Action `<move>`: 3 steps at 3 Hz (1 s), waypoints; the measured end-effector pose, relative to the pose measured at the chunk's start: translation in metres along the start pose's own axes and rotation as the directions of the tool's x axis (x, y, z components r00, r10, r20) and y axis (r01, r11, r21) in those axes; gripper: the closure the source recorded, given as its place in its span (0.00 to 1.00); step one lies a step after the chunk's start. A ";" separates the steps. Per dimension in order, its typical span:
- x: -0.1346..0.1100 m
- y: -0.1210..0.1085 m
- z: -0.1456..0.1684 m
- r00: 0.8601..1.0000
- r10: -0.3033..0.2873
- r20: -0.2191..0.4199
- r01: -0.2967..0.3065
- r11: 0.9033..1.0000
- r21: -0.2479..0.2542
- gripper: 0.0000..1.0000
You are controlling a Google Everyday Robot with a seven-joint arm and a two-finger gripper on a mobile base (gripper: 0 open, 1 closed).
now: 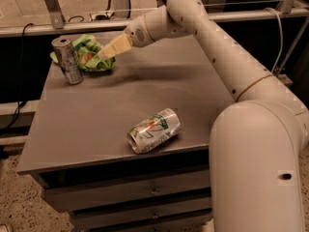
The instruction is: Move green rice chip bag near redbull can
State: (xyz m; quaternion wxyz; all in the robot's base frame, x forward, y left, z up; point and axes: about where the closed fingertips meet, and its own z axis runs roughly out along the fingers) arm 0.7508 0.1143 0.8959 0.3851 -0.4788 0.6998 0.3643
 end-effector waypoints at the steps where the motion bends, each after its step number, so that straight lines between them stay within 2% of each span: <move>1: 0.015 -0.023 -0.058 0.999 -0.047 0.017 0.046 0.996 0.072 0.00; 2: 0.020 -0.049 -0.120 0.993 -0.105 0.045 0.096 0.980 0.173 0.00; 3: 0.020 -0.053 -0.130 0.992 -0.117 0.049 0.106 0.976 0.189 0.00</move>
Offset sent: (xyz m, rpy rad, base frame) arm 0.0347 -0.2251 0.0598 -0.0112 -0.3083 -0.2271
